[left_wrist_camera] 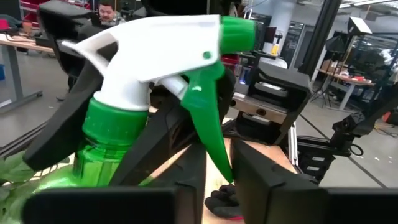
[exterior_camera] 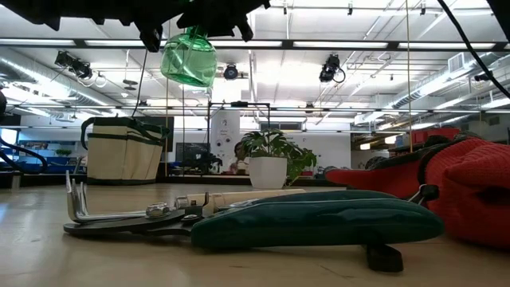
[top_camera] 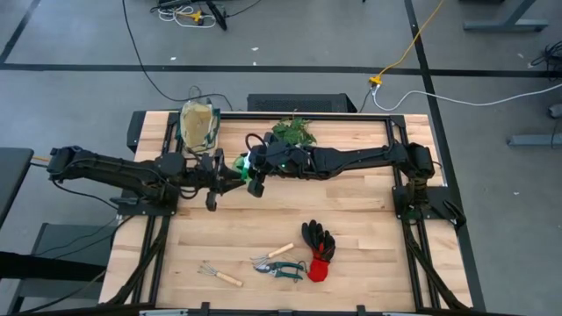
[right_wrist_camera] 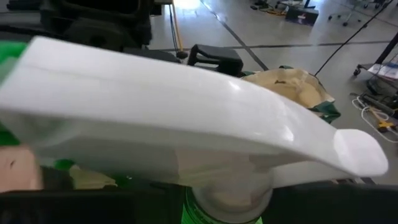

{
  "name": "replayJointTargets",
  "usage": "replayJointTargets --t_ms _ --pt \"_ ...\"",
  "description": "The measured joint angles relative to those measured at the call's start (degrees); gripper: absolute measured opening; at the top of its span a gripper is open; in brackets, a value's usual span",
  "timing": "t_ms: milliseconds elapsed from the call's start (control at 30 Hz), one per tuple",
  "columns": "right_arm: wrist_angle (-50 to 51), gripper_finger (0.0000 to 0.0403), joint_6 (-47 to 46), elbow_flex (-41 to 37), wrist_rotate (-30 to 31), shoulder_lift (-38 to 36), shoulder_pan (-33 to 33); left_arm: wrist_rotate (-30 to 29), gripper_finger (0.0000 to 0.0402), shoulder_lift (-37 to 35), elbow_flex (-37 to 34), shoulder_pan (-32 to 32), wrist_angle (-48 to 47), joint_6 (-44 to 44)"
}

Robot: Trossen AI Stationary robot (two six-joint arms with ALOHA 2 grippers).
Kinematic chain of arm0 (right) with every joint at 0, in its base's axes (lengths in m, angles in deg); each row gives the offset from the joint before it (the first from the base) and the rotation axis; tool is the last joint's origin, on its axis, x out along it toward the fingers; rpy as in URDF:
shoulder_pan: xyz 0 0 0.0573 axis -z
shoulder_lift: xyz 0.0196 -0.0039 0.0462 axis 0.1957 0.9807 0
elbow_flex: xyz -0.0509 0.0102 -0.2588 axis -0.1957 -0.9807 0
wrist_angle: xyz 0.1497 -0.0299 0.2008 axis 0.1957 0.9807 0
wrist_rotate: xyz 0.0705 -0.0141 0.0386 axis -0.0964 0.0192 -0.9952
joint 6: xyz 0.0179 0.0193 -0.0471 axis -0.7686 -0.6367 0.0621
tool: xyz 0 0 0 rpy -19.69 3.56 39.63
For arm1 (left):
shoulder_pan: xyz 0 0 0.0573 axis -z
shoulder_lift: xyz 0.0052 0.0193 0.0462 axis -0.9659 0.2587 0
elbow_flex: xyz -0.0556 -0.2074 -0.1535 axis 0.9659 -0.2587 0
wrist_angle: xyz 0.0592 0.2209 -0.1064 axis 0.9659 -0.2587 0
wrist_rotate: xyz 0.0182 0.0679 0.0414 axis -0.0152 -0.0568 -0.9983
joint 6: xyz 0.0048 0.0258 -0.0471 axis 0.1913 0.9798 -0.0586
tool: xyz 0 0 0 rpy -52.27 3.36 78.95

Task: Pick & Place Garden tools in Gardening bag
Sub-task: Put the green spray bottle into the green gardening bag

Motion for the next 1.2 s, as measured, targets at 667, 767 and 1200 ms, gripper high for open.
replayJointTargets --t_ms 667,767,1200 --pt "0.16 0.0194 -0.36 0.02 -0.32 -0.11 0.04 -0.63 0.0026 -0.07 -0.08 -0.24 0.04 2.25" --pt "0.77 0.0187 -0.19 0.02 -0.43 -0.11 0.02 -0.69 0.0026 -0.07 -0.08 -0.25 -0.06 2.25" --pt "1.95 0.0173 2.21 0.11 -0.05 0.0 -0.74 -4.78 0.0026 -6.21 -0.08 -0.2 -6.39 3.63"
